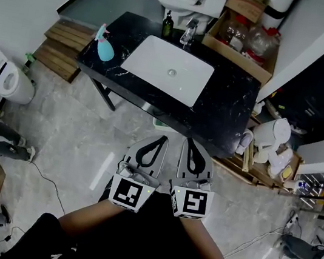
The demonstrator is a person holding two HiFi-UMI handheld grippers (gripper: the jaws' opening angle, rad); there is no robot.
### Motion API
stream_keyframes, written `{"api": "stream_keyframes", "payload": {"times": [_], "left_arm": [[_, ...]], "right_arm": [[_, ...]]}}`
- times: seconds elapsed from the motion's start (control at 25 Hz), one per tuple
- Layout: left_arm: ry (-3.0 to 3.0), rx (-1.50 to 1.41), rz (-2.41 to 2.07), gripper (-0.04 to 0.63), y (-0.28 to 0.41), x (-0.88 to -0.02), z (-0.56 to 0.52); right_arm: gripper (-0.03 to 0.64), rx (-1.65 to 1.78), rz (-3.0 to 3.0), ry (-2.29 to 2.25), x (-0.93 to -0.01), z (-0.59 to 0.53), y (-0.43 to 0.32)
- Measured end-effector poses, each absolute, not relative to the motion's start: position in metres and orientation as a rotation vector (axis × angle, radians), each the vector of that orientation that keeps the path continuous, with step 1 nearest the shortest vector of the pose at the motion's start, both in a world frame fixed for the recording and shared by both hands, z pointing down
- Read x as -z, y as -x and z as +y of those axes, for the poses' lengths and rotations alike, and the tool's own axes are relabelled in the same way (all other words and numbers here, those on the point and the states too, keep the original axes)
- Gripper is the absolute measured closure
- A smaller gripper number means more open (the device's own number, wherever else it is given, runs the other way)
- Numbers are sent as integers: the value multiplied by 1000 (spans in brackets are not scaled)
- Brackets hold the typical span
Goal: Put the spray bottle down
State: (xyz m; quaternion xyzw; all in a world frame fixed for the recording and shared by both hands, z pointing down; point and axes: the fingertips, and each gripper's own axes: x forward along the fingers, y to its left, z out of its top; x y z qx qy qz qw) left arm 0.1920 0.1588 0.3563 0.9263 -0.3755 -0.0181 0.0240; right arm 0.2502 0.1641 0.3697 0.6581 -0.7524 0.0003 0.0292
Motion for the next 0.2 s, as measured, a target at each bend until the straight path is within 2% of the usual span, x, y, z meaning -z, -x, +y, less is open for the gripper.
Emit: {"api": "stream_keyframes", "payload": {"times": [0.2], "left_arm": [[-2865, 57, -1162, 583, -192, -359, 160]], "right_arm": [[600, 28, -2336, -1989, -372, 168, -245]]}}
